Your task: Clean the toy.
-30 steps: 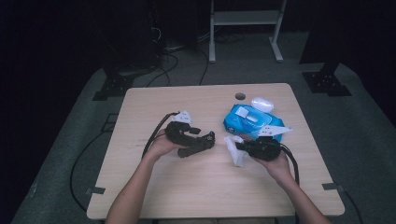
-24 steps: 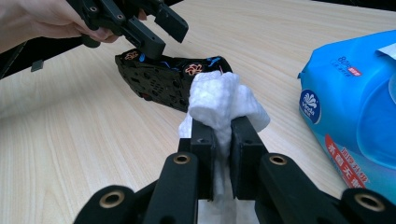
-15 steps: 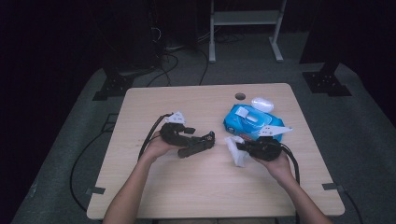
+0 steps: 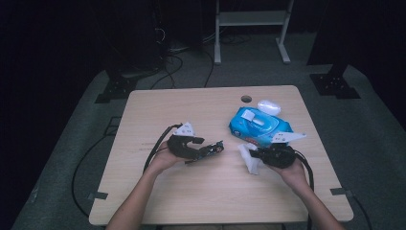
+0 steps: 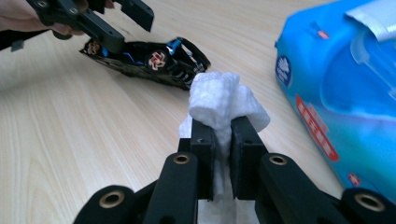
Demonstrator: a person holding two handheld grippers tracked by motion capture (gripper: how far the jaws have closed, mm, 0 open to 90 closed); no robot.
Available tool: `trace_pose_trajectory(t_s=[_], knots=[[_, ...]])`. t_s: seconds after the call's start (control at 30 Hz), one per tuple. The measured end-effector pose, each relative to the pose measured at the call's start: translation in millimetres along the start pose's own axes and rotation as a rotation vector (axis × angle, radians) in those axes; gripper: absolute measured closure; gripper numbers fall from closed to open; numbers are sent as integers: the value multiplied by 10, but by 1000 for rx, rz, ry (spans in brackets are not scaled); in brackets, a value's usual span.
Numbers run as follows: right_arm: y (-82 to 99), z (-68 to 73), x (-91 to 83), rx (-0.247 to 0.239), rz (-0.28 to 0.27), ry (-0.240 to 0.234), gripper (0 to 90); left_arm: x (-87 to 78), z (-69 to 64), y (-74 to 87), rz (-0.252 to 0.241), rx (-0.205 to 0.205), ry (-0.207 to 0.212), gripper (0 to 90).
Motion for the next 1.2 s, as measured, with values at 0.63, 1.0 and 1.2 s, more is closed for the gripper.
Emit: trace_pose_trajectory(t_s=[0.63, 1.0, 1.2], knots=[[395, -193, -118, 19, 128, 40, 794, 170, -188, 102, 59, 49, 17, 461], [366, -229, -232, 45, 78, 31, 536, 78, -199, 120, 41, 51, 9, 420], [337, -258, -336, 54, 51, 30, 498, 22, -191, 116, 25, 48, 3, 382]])
Point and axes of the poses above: each handheld gripper's, and its own axes: x roughly forward along the jaws, y roughly out of its underside, z roughly to its left, the point moved 5 cm from there along x, roughly forward along the jaws, and after that the axes turned 2 degrees about -z, right-handed, at the moved point
